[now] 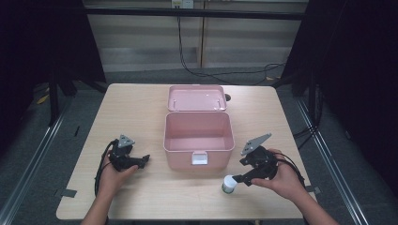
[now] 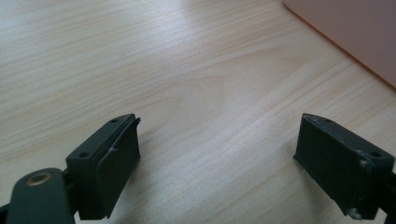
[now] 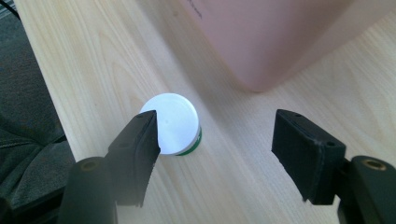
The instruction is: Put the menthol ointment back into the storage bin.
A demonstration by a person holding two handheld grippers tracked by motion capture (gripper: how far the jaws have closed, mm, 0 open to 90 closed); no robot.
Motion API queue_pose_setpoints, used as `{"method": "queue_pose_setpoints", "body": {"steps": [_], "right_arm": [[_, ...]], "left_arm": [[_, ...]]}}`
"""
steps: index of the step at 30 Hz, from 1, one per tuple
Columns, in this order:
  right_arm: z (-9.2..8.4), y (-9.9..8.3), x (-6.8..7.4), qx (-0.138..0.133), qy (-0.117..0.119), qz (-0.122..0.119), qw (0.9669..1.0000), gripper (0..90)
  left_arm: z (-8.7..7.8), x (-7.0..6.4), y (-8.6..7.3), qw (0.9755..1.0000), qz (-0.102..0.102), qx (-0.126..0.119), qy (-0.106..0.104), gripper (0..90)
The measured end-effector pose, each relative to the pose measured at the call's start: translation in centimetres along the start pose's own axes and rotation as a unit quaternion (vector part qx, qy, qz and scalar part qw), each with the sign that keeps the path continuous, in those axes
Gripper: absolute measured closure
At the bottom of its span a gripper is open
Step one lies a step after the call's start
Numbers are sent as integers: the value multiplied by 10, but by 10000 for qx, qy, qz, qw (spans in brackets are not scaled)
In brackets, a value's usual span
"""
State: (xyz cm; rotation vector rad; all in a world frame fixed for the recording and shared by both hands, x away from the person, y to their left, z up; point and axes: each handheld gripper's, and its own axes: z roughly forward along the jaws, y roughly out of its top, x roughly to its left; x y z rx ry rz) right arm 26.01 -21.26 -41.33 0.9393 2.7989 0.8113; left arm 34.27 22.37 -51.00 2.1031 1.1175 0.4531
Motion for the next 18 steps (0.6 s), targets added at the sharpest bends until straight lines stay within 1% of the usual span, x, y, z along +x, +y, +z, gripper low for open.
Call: {"method": "queue_pose_setpoints", "body": {"steps": [2,4,5,6,10,14,17,18], "right_arm": [[1,1,1,17,25,-13,10000,312],[1,1,1,31,44,-84,9999,312],[2,2,2,67,60,-48,9999,312],[3,2,3,85,42,-63,9999,312],[9,3,5,234,90,-179,9995,313],[13,6,8,275,139,-242,9992,313],[15,7,9,287,189,-244,9991,314],[17,8,10,306,211,-212,9991,316]], "left_arm": [[0,0,0,10000,2,2,1,130],[0,0,0,10000,6,-5,1,130],[0,0,0,10000,6,-5,2,130],[0,0,0,10000,5,-5,2,130],[0,0,0,10000,4,-6,2,130],[0,0,0,10000,6,-4,1,130],[0,0,0,10000,5,-4,1,130],[0,0,0,10000,0,1,0,130]]}}
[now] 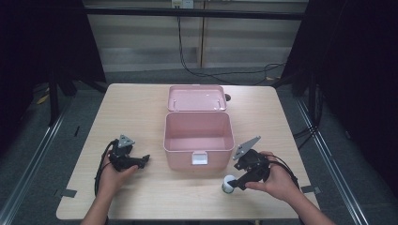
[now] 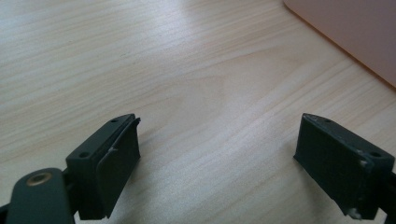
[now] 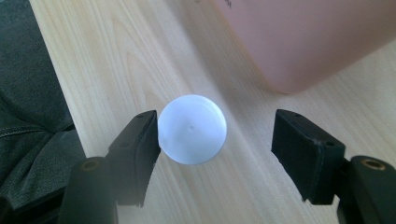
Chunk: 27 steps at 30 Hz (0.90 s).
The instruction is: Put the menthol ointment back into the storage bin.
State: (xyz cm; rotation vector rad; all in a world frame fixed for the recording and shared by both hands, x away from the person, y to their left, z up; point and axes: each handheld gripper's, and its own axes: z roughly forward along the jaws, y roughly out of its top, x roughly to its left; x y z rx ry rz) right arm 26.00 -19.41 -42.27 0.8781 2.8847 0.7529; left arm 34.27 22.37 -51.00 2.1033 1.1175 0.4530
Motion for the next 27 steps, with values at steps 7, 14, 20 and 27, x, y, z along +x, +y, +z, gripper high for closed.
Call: {"method": "queue_pose_setpoints", "body": {"steps": [7,14,20,27], "right_arm": [[6,1,0,153,30,-47,9999,321],[13,3,3,324,104,-114,9994,332],[20,6,7,500,128,-257,9983,355],[25,10,10,668,165,-332,9971,391]], "left_arm": [[0,0,0,10000,5,-5,1,130],[0,0,0,10000,-4,-11,9,134],[0,0,0,10000,-2,-10,8,134],[0,0,0,10000,-5,-14,9,134]]}}
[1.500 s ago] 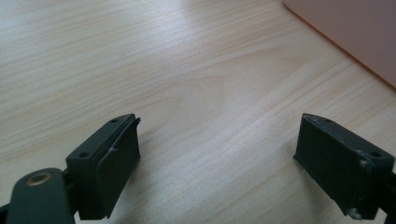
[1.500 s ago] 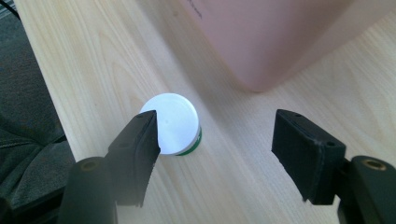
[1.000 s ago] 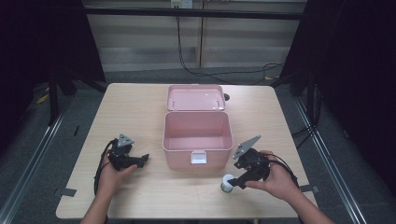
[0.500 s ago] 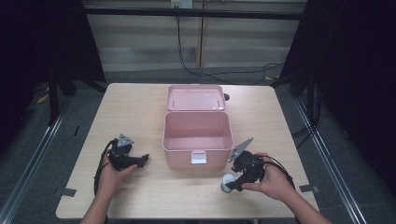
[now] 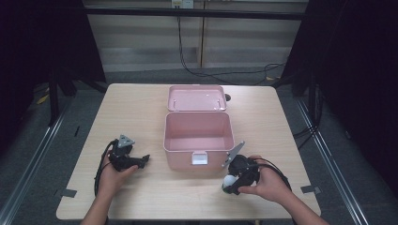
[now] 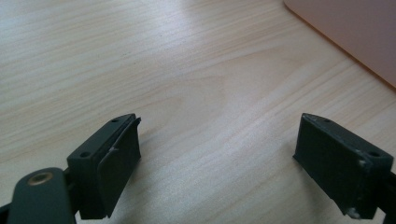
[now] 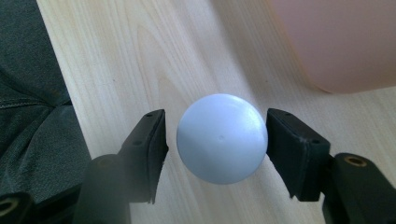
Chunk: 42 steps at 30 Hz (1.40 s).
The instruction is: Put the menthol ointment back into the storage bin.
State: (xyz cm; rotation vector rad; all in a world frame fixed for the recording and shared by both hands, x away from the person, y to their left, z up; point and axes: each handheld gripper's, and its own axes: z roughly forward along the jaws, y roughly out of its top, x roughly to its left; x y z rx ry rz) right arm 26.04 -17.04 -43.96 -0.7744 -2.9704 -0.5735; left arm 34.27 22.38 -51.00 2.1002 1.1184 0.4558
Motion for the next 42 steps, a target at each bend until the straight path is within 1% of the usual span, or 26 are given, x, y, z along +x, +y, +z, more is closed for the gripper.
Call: {"method": "queue_pose_setpoints", "body": {"steps": [6,10,11,12,14,17,20,22,24,25,27,30,31,33,37,38,41,42], "right_arm": [[4,1,1,131,4,-14,9999,427],[5,2,1,200,-41,-61,9998,448],[5,2,2,217,-35,-19,9998,456],[5,2,1,213,-50,-63,9997,468],[4,3,1,231,-71,-34,9997,495],[4,4,1,269,-85,-129,9995,499],[4,5,2,289,-90,-92,9995,501],[4,6,1,333,-71,-151,9993,502],[1,7,1,329,-96,-154,9993,502],[0,7,2,322,-54,-107,9994,503],[-4,8,1,310,-81,-103,9994,502],[-10,9,-1,305,-62,-105,9995,503],[-12,10,-1,339,-35,-71,9994,503],[-16,10,-1,316,-47,-80,9995,503],[-25,12,-2,341,-13,-22,9994,503],[-27,12,-3,314,-9,-47,9995,503],[-33,14,-4,321,-15,11,9995,503],[-35,14,-5,313,-31,-5,9995,503]], "left_arm": [[0,0,0,10000,0,9,-3,134],[0,0,0,10000,-6,6,-3,134],[0,0,0,10000,-2,7,-2,134],[0,0,0,10000,3,4,-2,134],[0,0,0,10000,0,-1,1,134],[0,0,0,10000,-5,6,-2,134],[0,0,0,10000,-1,-1,0,134],[0,0,0,10000,-1,-1,0,134],[0,0,0,10000,-5,5,-1,134],[0,0,0,10000,-4,6,-2,134],[0,0,0,10000,-5,5,-1,134],[0,0,0,10000,0,0,0,135],[0,0,0,10000,-1,0,0,134],[0,0,0,10000,-3,6,-1,134],[0,0,0,10000,1,2,-3,134],[0,0,0,10000,3,5,-5,134],[0,0,0,10000,3,4,-3,133],[0,0,0,10000,2,4,-5,133]]}}
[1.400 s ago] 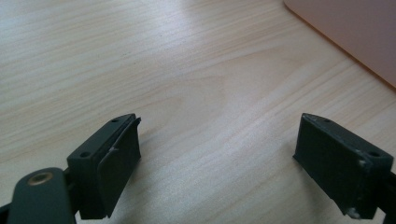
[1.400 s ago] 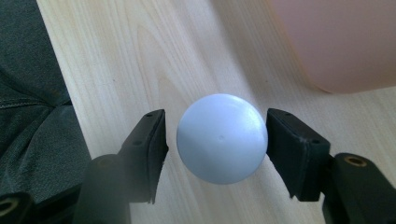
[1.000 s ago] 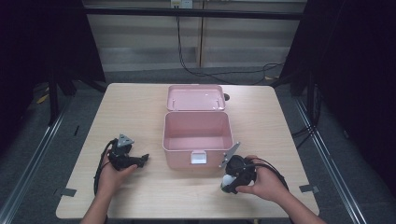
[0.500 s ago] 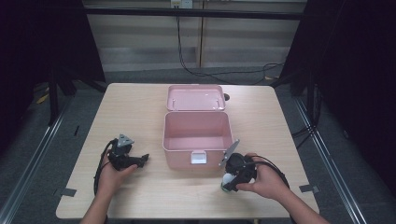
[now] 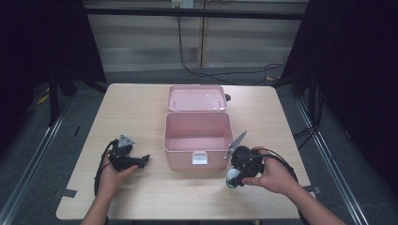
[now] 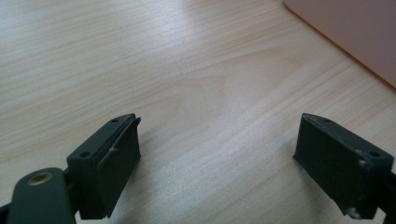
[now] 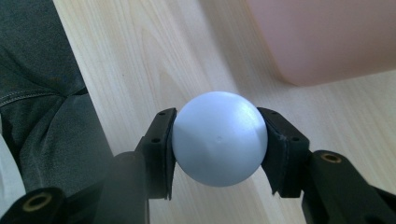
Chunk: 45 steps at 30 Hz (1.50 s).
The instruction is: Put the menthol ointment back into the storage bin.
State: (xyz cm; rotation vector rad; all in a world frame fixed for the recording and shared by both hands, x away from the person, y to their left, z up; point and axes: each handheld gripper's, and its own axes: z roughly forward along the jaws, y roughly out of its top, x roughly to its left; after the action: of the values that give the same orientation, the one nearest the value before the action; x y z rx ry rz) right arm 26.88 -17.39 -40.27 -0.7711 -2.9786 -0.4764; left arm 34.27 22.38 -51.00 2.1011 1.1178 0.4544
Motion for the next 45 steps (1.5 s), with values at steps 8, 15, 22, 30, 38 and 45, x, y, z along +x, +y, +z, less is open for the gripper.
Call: {"method": "queue_pose_setpoints", "body": {"steps": [8,15,22,30,38,45], "right_arm": [[-18,2,-4,-44,-23,78,10000,504],[-33,5,-9,9,-78,86,9999,505],[-49,7,-14,11,-133,143,9998,504],[-63,9,-21,13,-209,228,9995,504],[-76,15,-26,78,-261,272,9993,505],[-88,23,-28,101,-339,280,9990,504]], "left_arm": [[0,0,0,10000,-2,-3,4,133],[0,0,0,10000,-1,-3,4,133],[0,0,0,10000,-1,-3,3,133],[0,0,0,10000,-12,-3,-2,133],[0,0,0,10000,0,-2,4,133],[0,0,0,10000,-3,2,-2,133]]}}
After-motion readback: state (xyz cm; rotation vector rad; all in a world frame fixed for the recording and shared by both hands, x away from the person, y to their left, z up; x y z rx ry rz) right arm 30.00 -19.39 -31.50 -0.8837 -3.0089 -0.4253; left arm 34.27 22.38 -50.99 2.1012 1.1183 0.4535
